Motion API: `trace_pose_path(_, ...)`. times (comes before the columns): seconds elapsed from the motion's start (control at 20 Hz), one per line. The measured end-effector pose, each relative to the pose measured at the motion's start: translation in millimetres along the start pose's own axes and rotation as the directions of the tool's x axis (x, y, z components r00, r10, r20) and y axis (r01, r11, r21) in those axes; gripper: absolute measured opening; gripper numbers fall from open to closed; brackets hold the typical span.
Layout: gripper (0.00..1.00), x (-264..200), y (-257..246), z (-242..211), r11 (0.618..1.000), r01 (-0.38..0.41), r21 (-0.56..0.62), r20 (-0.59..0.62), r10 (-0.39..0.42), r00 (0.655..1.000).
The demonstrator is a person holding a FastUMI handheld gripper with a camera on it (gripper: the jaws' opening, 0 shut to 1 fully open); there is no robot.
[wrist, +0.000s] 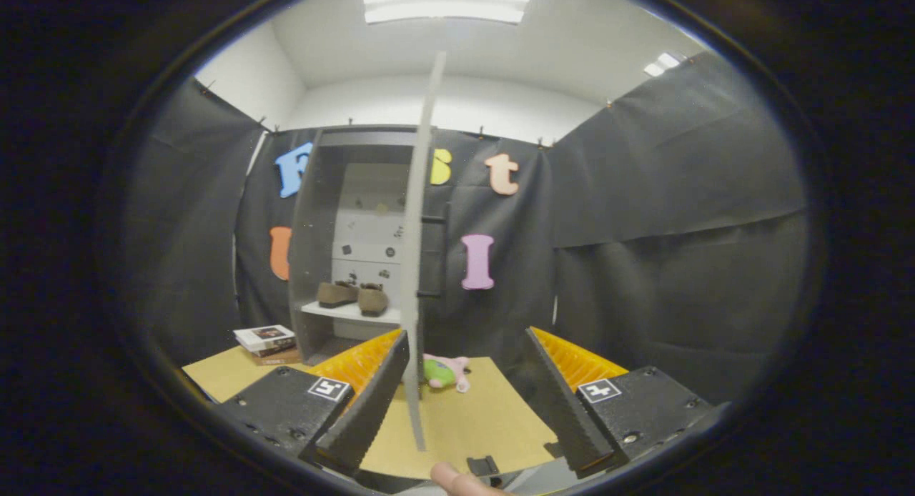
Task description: Open the shoe cabinet door, grab the shoes and put them into the shoe cabinet, then close the shoe cabinet door.
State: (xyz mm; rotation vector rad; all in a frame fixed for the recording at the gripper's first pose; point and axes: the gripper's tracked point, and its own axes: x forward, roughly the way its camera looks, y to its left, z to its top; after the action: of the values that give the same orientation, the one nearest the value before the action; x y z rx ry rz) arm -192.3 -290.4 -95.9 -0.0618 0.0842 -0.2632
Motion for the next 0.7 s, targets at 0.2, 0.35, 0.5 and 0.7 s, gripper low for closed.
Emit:
trace_pose_path(0.2, 1.0, 68, -70, -20, 0.994, 0.107, -0.001, -0.039, -0.107, 0.993)
trace_pose_path(0.35, 1.0, 87, -79, -33, 0.994, 0.107, 0.038, -0.055, -0.104, 0.993)
trace_pose_path(0.5, 1.0, 108, -70, -42, 0.995, 0.09, 0.049, -0.064, -0.087, 0.994)
trace_pose_path(0.7, 1.0, 125, -35, -56, 0.999, 0.035, 0.011, -0.086, -0.034, 0.996)
